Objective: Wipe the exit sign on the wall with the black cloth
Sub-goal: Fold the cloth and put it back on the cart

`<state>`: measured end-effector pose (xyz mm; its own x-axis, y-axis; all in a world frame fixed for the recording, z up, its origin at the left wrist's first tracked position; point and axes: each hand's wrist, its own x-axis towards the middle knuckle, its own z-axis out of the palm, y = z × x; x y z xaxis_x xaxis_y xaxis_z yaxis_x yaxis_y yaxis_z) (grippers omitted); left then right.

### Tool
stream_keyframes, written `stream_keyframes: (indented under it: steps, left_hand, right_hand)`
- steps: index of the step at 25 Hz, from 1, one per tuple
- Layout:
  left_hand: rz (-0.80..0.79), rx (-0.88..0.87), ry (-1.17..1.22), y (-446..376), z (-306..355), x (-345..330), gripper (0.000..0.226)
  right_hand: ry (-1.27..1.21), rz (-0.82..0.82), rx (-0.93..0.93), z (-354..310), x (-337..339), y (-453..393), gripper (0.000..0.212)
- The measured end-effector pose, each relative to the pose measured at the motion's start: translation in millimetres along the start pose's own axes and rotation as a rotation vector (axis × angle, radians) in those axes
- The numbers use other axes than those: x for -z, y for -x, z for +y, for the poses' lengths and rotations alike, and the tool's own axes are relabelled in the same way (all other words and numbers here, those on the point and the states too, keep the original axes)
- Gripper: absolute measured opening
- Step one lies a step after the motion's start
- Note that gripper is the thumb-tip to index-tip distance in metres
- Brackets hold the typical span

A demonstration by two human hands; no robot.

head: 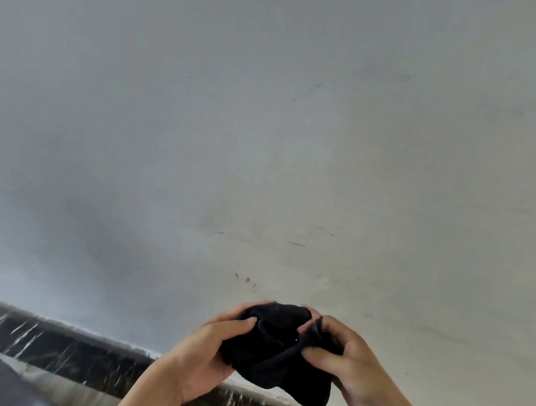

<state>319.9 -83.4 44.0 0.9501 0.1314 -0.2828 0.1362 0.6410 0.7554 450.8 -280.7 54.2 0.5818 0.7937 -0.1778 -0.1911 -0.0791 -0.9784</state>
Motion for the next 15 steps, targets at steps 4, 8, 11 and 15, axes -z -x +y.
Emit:
stream_keyframes:
  steps: [4, 8, 11, 15]
  left_hand:
    - [0.048, -0.039, 0.001, 22.0, 7.7, 14.4, 0.035]
    - [0.193, -0.142, 0.044, 60.4, 14.8, 44.5, 0.041]
    - [0.379, -0.235, 0.077, 100.8, 21.1, 71.3, 0.046]
    - [0.654, -0.383, 0.072, 163.7, 22.6, 111.6, 0.034]
  right_hand:
    - [-0.031, -0.034, 0.032, -4.0, -28.3, -8.1, 0.019]
    - [-0.099, 0.051, 0.009, 4.3, -66.3, -35.0, 0.024]
    - [-0.099, -0.004, -0.034, 12.6, -105.7, -56.2, 0.019]
    - [-0.032, -0.142, -0.041, 20.7, -183.1, -86.1, 0.018]
